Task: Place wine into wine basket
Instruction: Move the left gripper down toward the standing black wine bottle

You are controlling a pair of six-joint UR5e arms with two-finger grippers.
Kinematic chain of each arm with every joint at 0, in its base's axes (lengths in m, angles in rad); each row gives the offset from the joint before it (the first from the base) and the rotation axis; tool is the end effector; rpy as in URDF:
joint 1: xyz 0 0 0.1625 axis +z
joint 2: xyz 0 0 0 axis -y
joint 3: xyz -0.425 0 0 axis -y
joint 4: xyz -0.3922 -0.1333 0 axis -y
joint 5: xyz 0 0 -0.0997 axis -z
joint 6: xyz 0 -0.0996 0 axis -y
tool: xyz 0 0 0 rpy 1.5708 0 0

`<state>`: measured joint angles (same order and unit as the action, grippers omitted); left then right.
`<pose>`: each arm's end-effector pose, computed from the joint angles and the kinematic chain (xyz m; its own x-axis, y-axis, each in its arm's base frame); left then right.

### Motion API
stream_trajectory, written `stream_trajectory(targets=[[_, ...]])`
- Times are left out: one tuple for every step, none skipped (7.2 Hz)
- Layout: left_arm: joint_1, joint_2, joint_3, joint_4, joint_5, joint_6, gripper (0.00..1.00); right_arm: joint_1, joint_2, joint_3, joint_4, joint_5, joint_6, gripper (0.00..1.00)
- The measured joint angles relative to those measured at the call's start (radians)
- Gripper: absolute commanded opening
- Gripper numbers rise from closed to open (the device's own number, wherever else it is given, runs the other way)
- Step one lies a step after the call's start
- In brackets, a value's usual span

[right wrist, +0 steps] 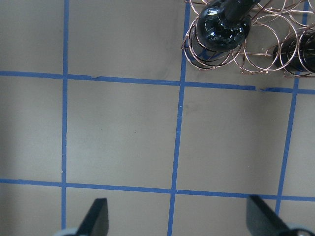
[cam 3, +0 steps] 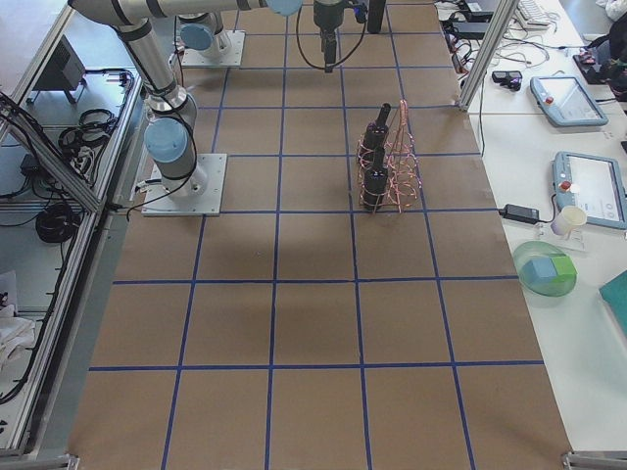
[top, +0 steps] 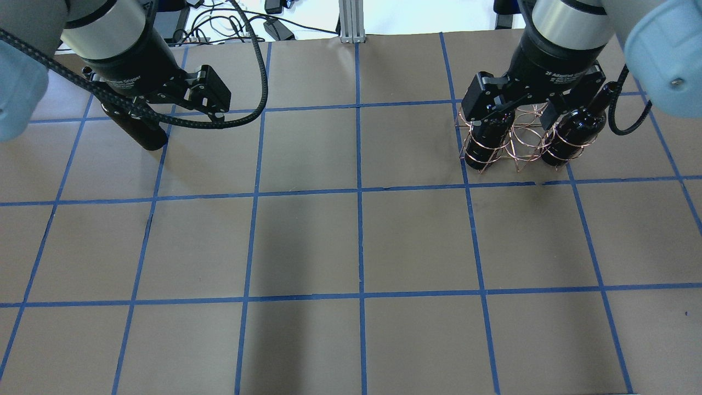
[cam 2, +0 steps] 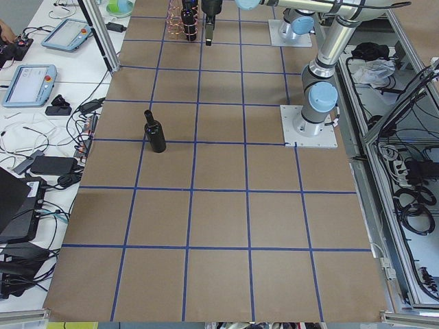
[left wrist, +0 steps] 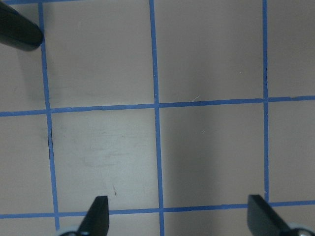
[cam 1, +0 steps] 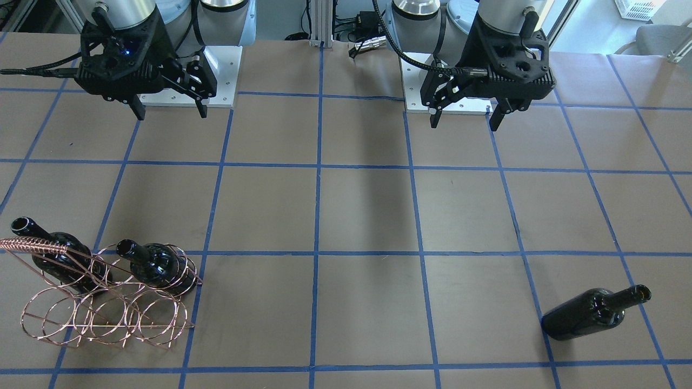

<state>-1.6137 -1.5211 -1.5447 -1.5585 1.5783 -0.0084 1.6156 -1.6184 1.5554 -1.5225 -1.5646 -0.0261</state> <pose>-0.1529 -0.4719 0.5262 -0.9994 0.0339 -0.0067 0.0343 0.9955 -0.0880 0.1549 -0.4659 0.5136 -0.9975 -0.0709 -0.0058 -0.0708 0.9974 -0.0149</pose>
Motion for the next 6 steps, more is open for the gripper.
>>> stream_trajectory(targets=[[0.000,0.000,-0.001,0.000,0.000,0.000,1.00,-0.001,0.001,0.000,0.000,0.000,0.001,1.00],[0.000,0.000,-0.001,-0.001,0.000,0.000,1.00,-0.005,0.003,0.000,0.001,0.000,0.002,1.00],[0.000,0.000,-0.003,-0.002,0.002,0.000,1.00,-0.014,0.005,0.000,0.003,0.000,0.001,1.00],[0.000,0.003,-0.005,-0.003,0.003,0.000,1.00,-0.024,0.007,0.000,0.004,0.000,0.001,1.00],[0.000,0.007,-0.009,-0.003,0.006,0.001,1.00,-0.031,0.007,0.000,0.005,0.001,0.000,1.00],[0.001,0.011,-0.018,-0.002,0.012,0.007,1.00,-0.035,0.008,0.000,0.004,0.001,0.000,1.00]])
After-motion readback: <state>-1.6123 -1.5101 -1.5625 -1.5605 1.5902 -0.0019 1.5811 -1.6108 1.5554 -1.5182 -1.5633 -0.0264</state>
